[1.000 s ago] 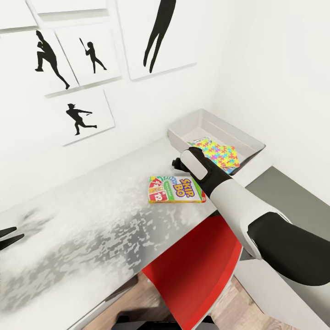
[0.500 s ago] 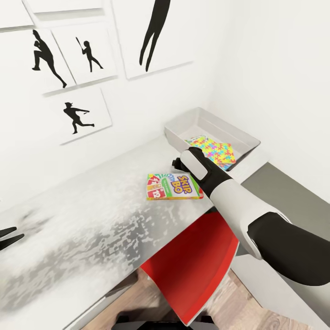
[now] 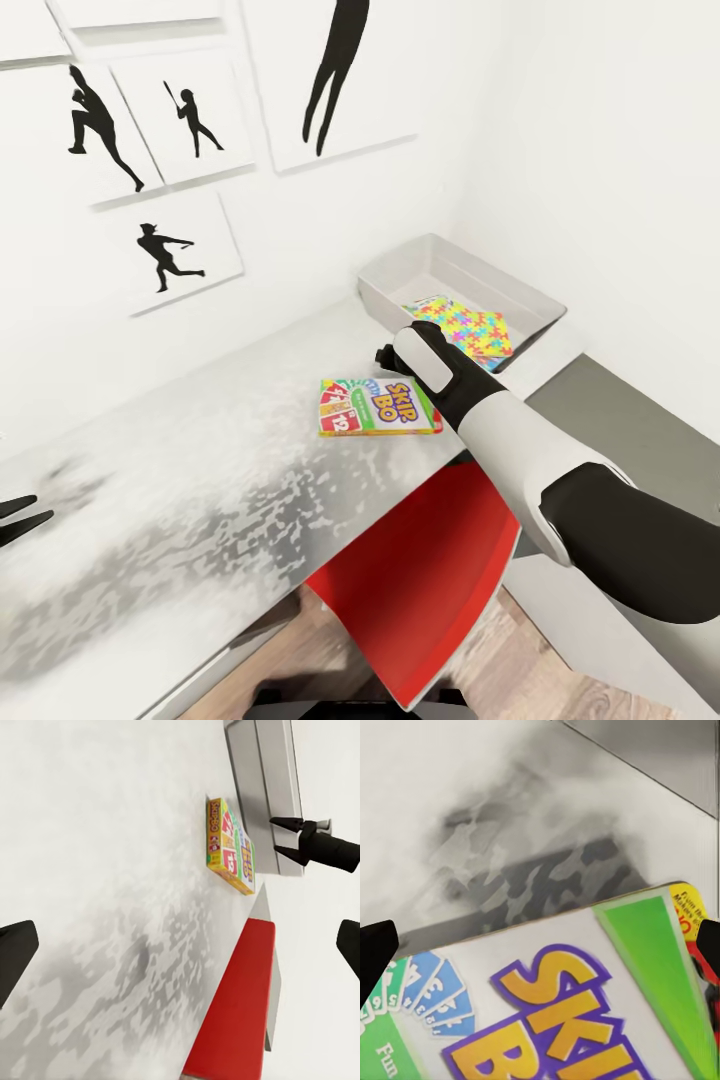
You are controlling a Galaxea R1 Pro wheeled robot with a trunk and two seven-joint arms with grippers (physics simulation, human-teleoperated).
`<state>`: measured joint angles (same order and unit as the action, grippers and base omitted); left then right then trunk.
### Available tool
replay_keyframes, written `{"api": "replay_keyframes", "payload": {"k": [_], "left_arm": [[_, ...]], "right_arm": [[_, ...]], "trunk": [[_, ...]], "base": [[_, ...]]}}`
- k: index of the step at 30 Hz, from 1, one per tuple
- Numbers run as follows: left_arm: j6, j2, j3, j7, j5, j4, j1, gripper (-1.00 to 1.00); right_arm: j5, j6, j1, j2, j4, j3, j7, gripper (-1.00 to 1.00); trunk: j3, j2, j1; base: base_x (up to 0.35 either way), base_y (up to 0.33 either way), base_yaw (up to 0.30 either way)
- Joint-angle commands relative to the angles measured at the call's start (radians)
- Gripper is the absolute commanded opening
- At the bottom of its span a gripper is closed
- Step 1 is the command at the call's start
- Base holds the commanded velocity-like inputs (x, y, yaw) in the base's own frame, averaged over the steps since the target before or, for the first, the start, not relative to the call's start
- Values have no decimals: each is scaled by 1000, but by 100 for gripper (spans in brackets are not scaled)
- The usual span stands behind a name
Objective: Put all the toys in the child's room - the three board games (two on the bed and one on the table), the two jigsaw puzzles on the table, and the tennis ball on the table - inside the toy box on the table in the child's room.
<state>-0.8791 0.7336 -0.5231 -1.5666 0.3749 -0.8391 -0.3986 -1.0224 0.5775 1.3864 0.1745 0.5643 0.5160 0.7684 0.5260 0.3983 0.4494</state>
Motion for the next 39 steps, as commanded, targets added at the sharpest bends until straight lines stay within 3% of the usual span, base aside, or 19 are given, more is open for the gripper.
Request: {"api": "replay_keyframes", "payload": {"k": [1,26,39], "left_arm": [[-11,0,0,-4,-1,0,0,100],[-11,0,0,-4,-1,0,0,100],[-11,0,0,-4,-1,0,0,100]], "right_arm": [[-4,4,1,0,0,3,6,100],[-4,5,1,0,0,3,6,100],[-3,5,1,0,0,3,5,100]], "trunk": [[2,2,1],[2,2,1],[15,2,1]], "base": [[0,-20,-80],[0,-45,-28],[0,38,0]]}}
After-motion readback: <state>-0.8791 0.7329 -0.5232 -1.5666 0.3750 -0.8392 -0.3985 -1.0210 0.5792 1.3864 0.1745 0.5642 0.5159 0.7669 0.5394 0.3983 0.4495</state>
